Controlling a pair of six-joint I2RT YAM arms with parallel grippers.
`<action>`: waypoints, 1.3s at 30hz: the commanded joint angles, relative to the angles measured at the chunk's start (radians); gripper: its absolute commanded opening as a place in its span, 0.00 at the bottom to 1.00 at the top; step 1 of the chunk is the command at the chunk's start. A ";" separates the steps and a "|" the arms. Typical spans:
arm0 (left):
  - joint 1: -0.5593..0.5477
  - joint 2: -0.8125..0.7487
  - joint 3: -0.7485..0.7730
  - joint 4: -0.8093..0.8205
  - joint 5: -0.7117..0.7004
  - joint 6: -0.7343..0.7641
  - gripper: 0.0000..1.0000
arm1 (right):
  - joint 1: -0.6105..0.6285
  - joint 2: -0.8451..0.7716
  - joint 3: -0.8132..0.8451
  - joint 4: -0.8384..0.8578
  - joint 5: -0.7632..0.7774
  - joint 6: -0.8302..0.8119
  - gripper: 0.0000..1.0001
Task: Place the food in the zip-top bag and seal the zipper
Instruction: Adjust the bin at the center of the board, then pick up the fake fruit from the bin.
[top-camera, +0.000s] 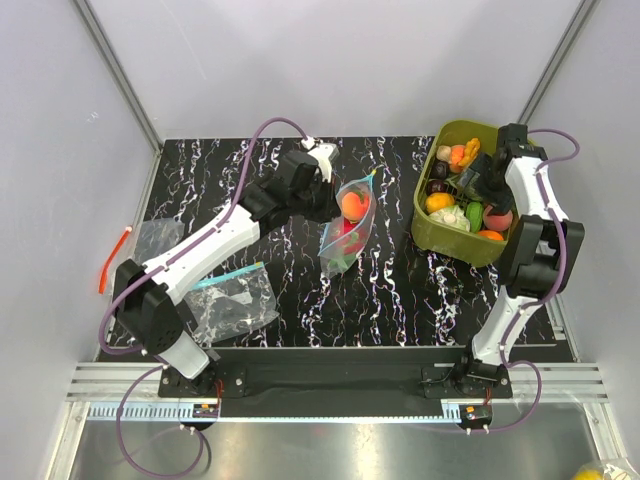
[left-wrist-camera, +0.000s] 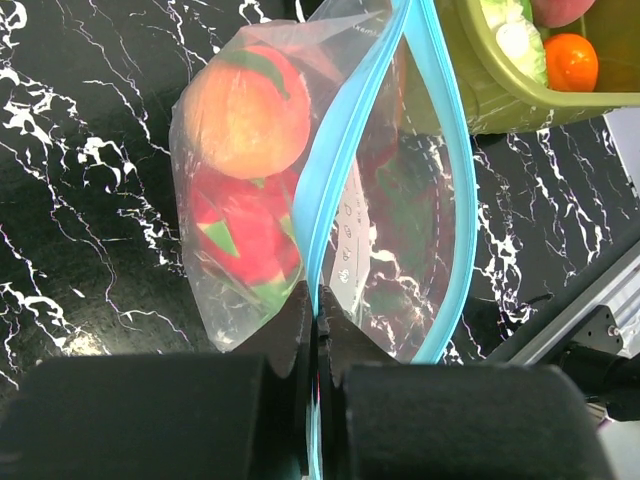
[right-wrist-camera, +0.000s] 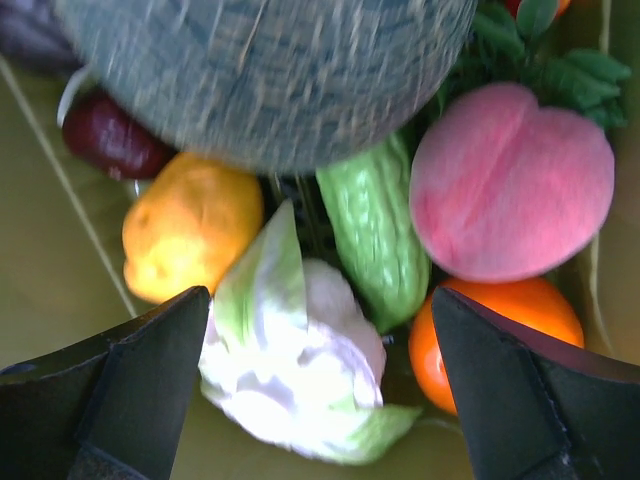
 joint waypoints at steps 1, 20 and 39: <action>-0.005 -0.014 -0.012 0.041 -0.042 0.021 0.00 | -0.012 0.041 0.077 -0.006 0.042 0.062 1.00; -0.005 -0.066 -0.079 0.049 -0.063 0.148 0.00 | -0.015 -0.006 -0.004 0.049 0.350 -0.095 1.00; 0.001 -0.130 -0.095 0.001 -0.094 0.194 0.00 | 0.005 0.042 -0.012 0.186 0.346 -0.157 0.64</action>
